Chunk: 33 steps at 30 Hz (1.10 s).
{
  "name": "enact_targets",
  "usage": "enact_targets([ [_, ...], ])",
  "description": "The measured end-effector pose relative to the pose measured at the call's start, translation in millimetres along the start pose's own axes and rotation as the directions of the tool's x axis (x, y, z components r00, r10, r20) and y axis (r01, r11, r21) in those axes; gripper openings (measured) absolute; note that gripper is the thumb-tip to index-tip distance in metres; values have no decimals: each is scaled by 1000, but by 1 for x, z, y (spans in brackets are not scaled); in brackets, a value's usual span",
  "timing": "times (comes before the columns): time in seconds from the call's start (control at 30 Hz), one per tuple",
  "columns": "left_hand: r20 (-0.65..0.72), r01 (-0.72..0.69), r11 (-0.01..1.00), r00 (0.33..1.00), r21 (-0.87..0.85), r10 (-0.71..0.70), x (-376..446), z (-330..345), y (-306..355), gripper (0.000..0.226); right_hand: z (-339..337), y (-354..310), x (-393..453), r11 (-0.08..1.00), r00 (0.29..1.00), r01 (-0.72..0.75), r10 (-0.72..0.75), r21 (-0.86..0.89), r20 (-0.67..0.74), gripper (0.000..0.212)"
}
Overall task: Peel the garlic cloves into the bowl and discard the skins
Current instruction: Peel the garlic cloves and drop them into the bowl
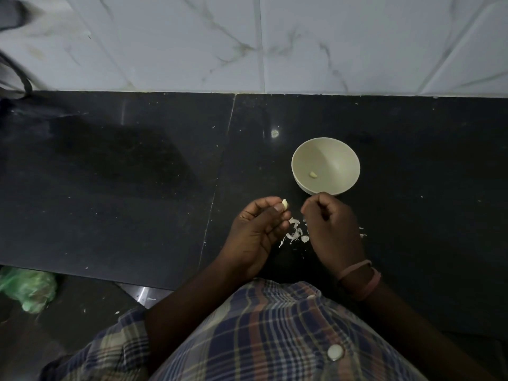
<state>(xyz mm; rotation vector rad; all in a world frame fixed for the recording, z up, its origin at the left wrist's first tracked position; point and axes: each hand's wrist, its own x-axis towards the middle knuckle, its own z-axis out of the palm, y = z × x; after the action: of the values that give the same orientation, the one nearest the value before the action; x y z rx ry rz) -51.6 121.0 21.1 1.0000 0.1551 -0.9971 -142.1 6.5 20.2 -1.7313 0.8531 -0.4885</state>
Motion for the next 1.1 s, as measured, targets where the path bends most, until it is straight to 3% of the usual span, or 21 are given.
enact_targets([
  [0.07, 21, -7, 1000, 1000, -24, 8, 1, -1, -1, 17, 0, -2, -1, 999, 999, 30, -30, -14, 27, 11],
  [0.3, 26, -12, 1000, 1000, 14, 12, 1, 1, -4, 21, 2, -6, -1, 999, 999, 22, -23, 31, 41, 6],
  [0.43, 14, -143, 968, 990, 208, 143, 0, 0, -4, 13, -1, -10, -2, 999, 999, -10, 8, 42, 41, 3],
  [0.53, 39, -268, 869, 960, 415, 278, -2, 0, 0, 11, -2, -11, -2, 1000, 999, 6, -7, 26, 46, 4],
  [0.63, 98, -335, 794, 938, 507, 333, -6, 1, 5, 11, -4, -12, -1, 1000, 997, 19, -20, 17, 80, 7],
  [1.1, 160, -352, 744, 934, 568, 320, -1, -8, 9, 12, -13, -14, 0, 997, 976, 7, -23, 76, 215, 13],
])
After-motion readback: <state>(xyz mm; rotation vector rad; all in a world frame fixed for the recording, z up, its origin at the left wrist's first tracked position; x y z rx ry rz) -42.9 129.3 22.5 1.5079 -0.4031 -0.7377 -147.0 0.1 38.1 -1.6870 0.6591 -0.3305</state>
